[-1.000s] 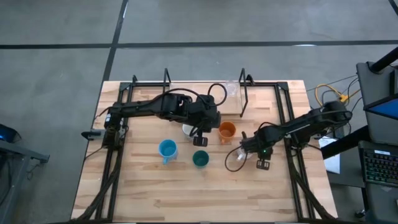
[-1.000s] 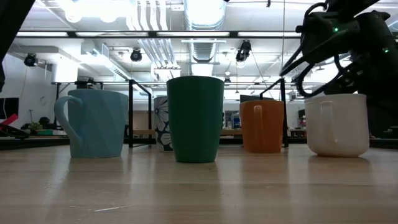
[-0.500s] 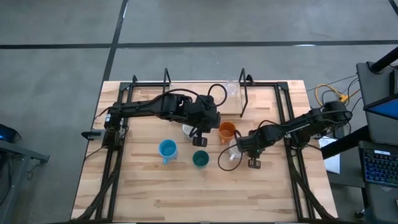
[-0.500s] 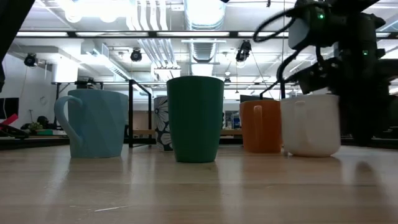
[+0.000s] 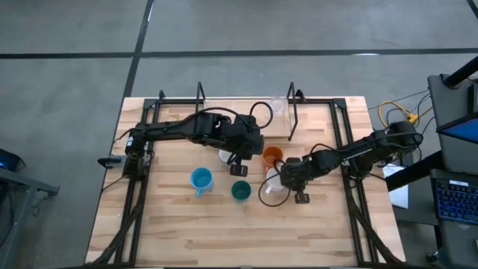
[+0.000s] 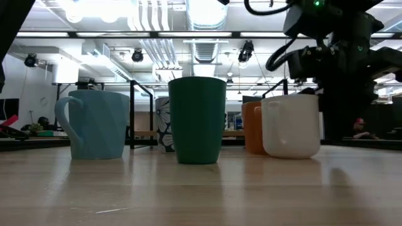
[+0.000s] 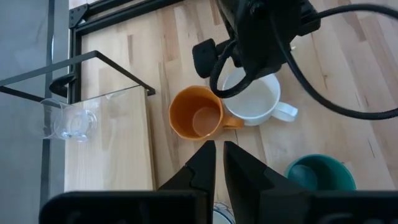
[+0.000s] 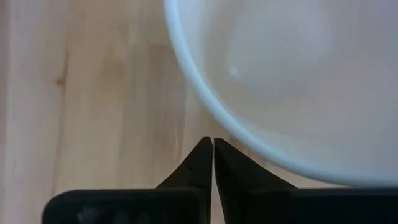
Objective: Stack small to large cups/mugs on shelf
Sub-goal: Put the white mug on the shelf
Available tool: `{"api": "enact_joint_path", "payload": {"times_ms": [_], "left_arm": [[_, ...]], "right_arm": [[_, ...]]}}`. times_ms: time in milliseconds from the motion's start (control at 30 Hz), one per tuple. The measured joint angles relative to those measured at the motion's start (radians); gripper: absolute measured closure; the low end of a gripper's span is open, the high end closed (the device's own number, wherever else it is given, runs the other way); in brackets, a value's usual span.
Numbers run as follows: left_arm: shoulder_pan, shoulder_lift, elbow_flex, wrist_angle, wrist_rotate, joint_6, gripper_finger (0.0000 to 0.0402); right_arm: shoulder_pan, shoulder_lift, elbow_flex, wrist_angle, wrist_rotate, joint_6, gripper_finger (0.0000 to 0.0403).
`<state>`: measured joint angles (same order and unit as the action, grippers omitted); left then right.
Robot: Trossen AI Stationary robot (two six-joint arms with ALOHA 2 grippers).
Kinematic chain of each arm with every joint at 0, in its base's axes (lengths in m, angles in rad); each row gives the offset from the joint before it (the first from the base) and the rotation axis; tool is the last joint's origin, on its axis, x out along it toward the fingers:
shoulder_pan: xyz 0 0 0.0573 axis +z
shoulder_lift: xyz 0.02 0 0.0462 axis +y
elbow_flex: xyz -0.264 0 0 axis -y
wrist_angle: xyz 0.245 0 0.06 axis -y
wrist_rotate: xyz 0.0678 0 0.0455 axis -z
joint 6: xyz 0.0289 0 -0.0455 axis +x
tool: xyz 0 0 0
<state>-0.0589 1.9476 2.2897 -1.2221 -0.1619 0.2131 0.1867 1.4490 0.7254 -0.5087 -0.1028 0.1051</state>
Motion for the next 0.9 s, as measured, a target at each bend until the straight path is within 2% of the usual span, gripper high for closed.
{"api": "enact_joint_path", "payload": {"times_ms": [300,500,667,767,900], "left_arm": [[0.000,0.000,-0.006,0.000,0.000,0.002,0.0384],[0.000,0.000,-0.006,-0.031,0.003,0.001,0.0384],[0.007,0.000,-0.023,-0.087,0.081,0.002,0.0384],[0.018,0.000,-0.062,-0.123,0.148,0.030,0.0381],[0.021,0.000,-0.107,-0.168,0.161,0.103,0.0357]], "right_arm": [[-0.002,0.000,0.000,0.178,0.000,-0.050,0.0394],[-0.004,0.000,0.001,0.189,0.033,-0.038,0.0394],[0.008,0.000,0.067,0.065,0.195,-0.031,0.0394],[0.026,-0.012,0.167,-0.065,0.301,-0.080,0.0394],[0.031,-0.058,0.340,-0.187,0.374,-0.164,0.0394]]}}
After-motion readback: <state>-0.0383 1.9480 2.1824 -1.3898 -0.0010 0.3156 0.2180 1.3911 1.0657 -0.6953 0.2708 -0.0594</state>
